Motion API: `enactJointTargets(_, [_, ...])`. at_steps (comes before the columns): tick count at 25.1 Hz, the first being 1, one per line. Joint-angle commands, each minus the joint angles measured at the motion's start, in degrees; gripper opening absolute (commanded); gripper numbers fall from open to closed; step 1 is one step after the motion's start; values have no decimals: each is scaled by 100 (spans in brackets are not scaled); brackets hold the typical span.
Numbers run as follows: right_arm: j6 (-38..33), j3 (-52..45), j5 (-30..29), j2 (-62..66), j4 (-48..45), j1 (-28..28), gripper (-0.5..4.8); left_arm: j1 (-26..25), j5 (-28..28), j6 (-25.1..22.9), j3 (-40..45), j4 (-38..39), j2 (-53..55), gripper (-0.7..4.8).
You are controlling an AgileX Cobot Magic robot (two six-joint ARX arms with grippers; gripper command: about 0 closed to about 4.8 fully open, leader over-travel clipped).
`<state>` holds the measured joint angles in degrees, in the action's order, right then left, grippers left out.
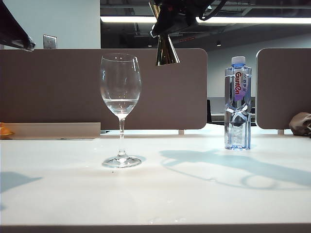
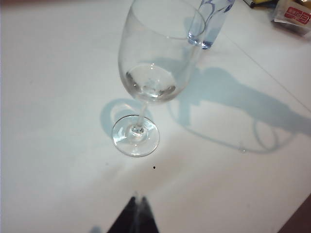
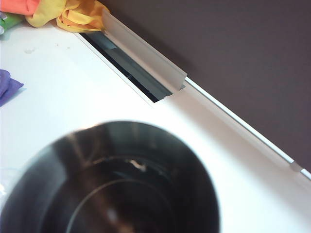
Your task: Pick up the jigger and pour the water inside into the glass.
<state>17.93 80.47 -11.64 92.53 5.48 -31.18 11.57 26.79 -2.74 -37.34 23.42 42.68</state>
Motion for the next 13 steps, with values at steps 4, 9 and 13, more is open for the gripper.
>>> enactJointTargets(4, [616, 37, 20, -35, -136, -22, 13, -2, 22, 17, -2, -31, -4, 4])
enactJointTargets(9, [758, 37, 149, -35, -142, -72, 13, -2, 22, 17, -2, -31, -4, 4])
enactJointTargets(13, [761, 37, 149, -37, -146, -70, 13, -2, 22, 17, -2, -31, -4, 4])
